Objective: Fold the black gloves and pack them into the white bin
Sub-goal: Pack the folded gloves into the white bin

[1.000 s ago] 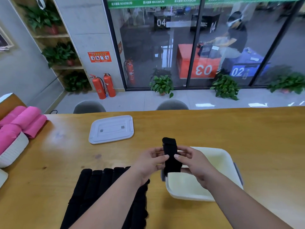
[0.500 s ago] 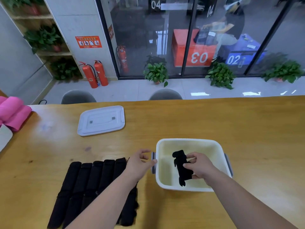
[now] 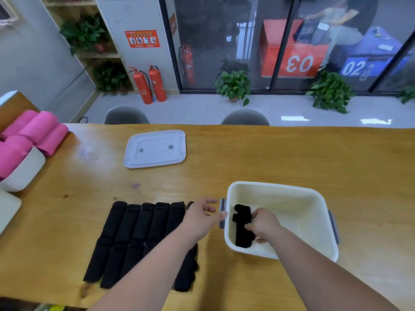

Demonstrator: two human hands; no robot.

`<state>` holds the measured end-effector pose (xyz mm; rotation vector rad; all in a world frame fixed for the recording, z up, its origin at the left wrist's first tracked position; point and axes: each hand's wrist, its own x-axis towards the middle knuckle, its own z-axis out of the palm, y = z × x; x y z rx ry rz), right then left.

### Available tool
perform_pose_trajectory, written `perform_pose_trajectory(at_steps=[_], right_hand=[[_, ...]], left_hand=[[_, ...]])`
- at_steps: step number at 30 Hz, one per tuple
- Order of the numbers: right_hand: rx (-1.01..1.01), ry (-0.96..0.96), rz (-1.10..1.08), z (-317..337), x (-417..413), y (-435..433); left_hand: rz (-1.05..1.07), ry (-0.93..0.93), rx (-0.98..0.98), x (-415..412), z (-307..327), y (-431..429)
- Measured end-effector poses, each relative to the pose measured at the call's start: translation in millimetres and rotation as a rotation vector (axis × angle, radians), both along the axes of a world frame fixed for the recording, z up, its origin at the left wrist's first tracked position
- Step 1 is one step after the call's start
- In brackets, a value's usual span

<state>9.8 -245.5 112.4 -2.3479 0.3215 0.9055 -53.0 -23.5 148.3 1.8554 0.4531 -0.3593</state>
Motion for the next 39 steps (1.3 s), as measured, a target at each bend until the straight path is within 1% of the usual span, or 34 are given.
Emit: perform_pose_trajectory(at_steps=[3,8,12,15,19,25,30,34,37,39], right_hand=[[-0.079,-0.011,0.070,-1,3,4],[-0.072,-0.024,0.138,-8,7,10],[-0.120,-0.039,0.184,2,5,11],[-0.149,-0.081,0.172,9,6,7],[-0.055,-0.183,0.106,21,10,4],[0.102,-0.347,0.042,65,6,20],[0.335,-0.430,-0.006,97,-17,56],[0.451,-0.339,0.048,106,-45,92],[0.461,-0.253,0.175,93,-65,113],[0.432,-0.175,0.283,78,-78,120]], left_hand=[[0.000,0.009,-0.006,-1,-1,1],[-0.018,0.015,0.006,-1,-1,2],[-0.024,0.006,0.013,0,1,5],[-0.018,-0.003,0.011,-1,0,11],[0.010,-0.005,0.009,-4,0,26],[0.050,0.011,0.057,-17,0,54],[0.086,0.029,0.085,-36,-5,77],[0.101,0.058,0.114,-54,-13,92],[0.085,0.076,0.148,-69,-20,98],[0.059,0.096,0.172,-79,-24,98]])
